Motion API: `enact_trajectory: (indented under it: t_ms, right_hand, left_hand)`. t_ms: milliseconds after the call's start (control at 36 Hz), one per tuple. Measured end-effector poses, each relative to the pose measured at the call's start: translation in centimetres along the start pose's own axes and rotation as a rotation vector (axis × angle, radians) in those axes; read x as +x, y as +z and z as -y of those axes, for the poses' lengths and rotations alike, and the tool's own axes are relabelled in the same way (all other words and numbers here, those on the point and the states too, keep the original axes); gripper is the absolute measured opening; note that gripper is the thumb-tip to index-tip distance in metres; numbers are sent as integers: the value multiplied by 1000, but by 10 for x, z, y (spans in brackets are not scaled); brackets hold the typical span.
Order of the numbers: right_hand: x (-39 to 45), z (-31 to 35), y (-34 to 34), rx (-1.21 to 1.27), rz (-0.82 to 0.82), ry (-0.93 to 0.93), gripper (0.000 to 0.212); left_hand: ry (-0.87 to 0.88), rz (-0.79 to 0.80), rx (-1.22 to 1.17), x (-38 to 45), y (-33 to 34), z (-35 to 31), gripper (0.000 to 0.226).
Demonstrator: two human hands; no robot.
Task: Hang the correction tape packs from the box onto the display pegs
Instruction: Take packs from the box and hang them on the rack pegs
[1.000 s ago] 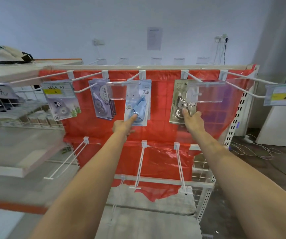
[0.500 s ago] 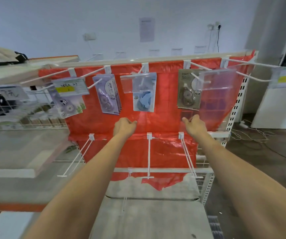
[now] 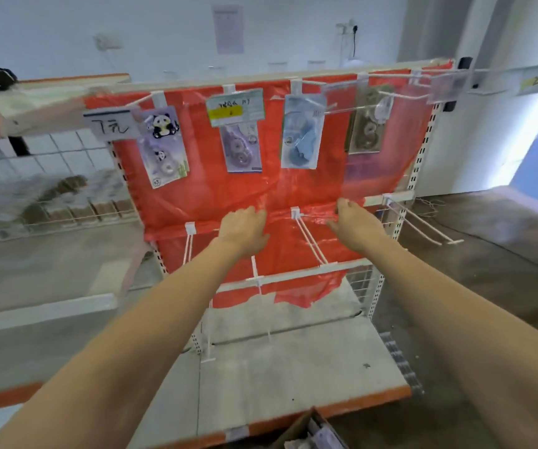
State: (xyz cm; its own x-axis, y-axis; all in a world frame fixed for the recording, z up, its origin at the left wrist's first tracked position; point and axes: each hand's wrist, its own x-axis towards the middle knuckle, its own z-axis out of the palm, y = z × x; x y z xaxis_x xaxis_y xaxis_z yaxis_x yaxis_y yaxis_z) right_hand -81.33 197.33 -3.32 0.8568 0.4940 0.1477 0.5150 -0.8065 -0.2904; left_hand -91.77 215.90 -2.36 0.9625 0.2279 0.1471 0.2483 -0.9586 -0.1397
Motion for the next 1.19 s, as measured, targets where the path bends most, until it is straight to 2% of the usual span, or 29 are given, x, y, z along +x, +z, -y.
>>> enact_trajectory:
  t_ms: [194,444,639,750,889,1028,1194]
  right_hand:
    - [-65,19,21,-41,129,15,47]
    - [-117,-8,73,68,250,65,39]
    - [-167,-31,133,177,377,224,43]
    - [-194,-40,175,242,412,373,42]
    - [-238,-34,249,366,414,622,39]
    - [-286,-8,336,494,426,884,39]
    - [-342,14,425,622,504,1055,37]
  left_hand:
    - [113,102,-75,-50,24,-4,43]
    - [90,315,-215,-84,78,-38,41]
    - [194,464,-228,-110,132,-73,41]
    - [295,547,-234,-119,174,-85,42]
    - [328,579,-299,-141,236,-93,35]
    - [423,723,-300,-171,306,-87,38]
    - [389,891,-344,-202,396,-83,36]
